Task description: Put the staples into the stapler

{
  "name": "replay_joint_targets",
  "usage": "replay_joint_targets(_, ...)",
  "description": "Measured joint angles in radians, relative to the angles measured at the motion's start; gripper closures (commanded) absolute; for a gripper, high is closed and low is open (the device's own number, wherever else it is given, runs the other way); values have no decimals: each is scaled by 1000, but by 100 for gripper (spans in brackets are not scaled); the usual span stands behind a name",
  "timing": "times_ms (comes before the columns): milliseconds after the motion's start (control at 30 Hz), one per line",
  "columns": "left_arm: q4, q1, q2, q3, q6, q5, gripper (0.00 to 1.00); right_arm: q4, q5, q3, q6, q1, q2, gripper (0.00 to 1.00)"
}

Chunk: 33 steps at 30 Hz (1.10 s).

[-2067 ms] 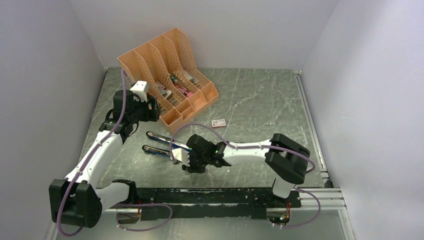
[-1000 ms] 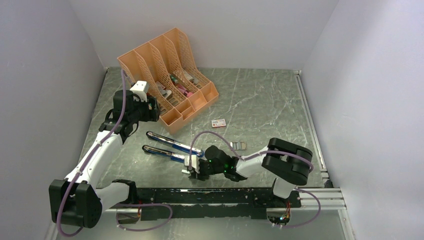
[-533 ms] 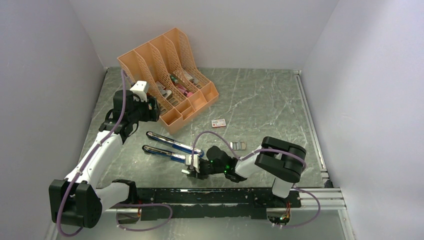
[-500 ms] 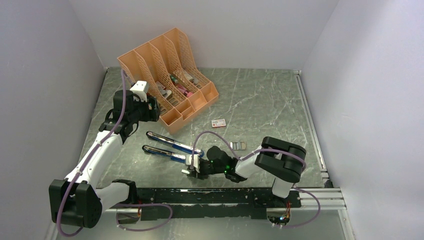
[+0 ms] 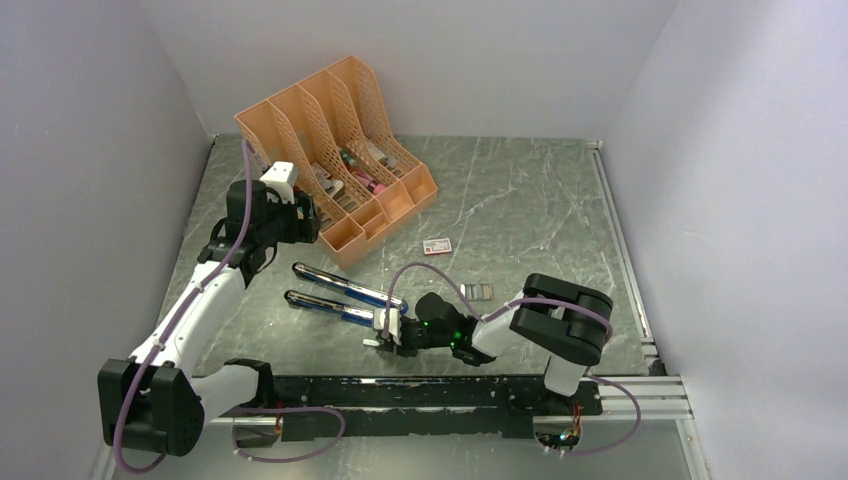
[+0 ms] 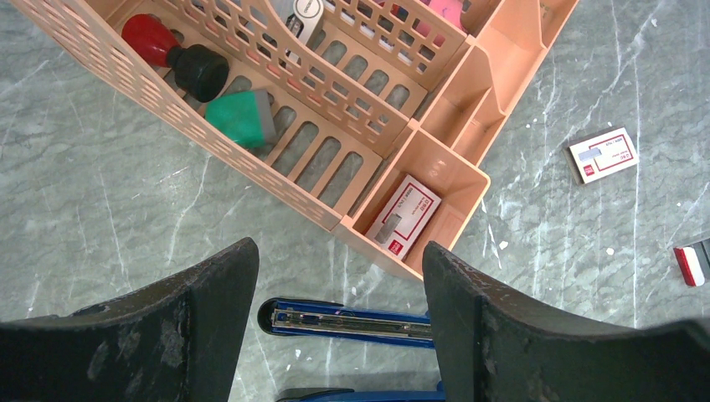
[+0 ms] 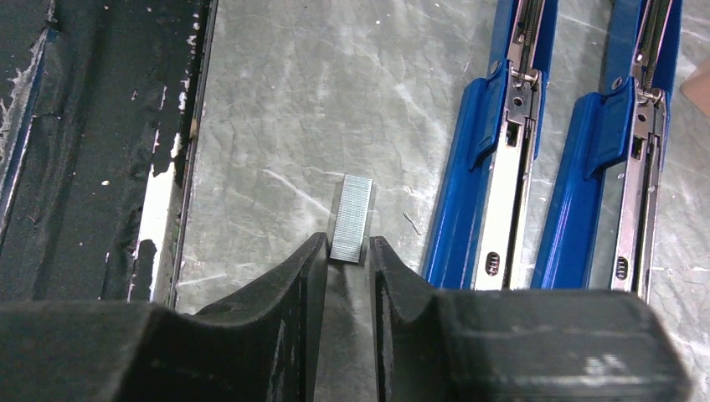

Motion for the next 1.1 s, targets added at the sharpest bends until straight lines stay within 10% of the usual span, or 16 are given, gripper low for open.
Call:
replay_joint_targets(400, 0, 0, 0, 0, 0, 0, 24, 10, -4, 9, 0, -2, 14, 75)
replay_joint_targets(667, 0, 0, 0, 0, 0, 0, 24, 0, -3, 10, -2, -2, 8, 100)
replay_joint_targets(1100, 0, 0, 0, 0, 0, 0, 24, -369, 27, 121, -28, -21, -181, 100)
